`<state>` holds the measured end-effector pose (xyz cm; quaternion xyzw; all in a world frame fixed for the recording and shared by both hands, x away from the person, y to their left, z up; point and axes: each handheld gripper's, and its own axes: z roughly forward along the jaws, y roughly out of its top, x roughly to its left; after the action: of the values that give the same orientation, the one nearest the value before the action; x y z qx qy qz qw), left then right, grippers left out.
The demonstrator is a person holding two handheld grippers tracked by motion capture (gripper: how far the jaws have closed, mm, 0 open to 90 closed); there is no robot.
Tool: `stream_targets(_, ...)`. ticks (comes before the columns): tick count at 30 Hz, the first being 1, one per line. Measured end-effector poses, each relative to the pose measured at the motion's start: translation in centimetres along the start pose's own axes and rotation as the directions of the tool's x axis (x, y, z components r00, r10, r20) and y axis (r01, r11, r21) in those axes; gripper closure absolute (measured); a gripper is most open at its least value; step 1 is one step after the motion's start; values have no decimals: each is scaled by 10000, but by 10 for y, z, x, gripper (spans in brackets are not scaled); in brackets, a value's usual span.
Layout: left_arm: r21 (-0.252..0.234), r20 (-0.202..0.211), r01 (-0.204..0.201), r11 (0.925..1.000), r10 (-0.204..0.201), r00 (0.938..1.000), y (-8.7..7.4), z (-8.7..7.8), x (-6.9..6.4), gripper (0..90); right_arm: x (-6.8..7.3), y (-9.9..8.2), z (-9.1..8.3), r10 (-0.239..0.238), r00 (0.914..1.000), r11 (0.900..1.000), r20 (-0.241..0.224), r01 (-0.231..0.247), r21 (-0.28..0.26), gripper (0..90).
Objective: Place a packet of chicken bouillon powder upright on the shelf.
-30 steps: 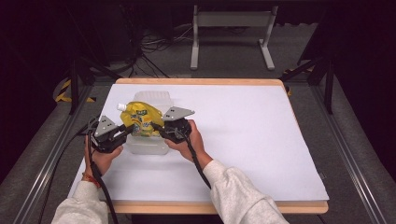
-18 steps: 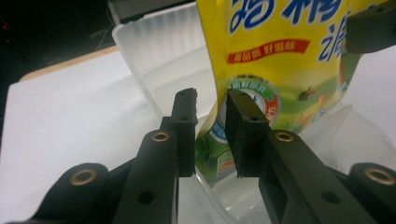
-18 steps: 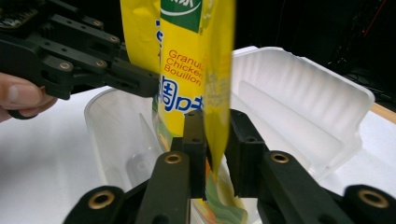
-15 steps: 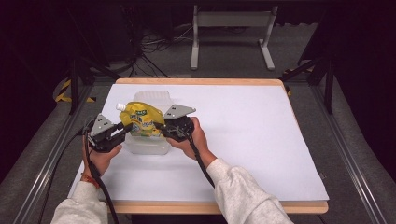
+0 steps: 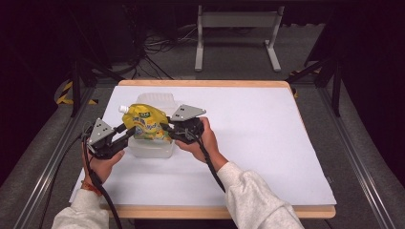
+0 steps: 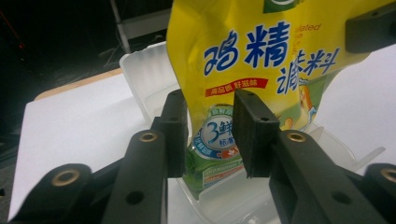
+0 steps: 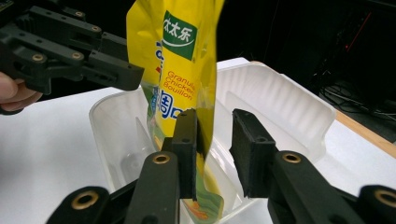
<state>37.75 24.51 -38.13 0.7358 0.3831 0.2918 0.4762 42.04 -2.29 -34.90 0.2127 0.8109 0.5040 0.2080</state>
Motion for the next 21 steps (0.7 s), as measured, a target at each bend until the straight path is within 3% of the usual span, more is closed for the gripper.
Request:
stream_targets(12,-155,-303,-25,9999,20,9995,-6,-11,-11,520,-6,2,-21,-260,9994,9996,220,258,78,637)
stream_targets(21,-147,-579,-146,9998,137,9982,-7,-16,-22,390,-13,-6,-36,-500,9972,9977,559,473,478,592)
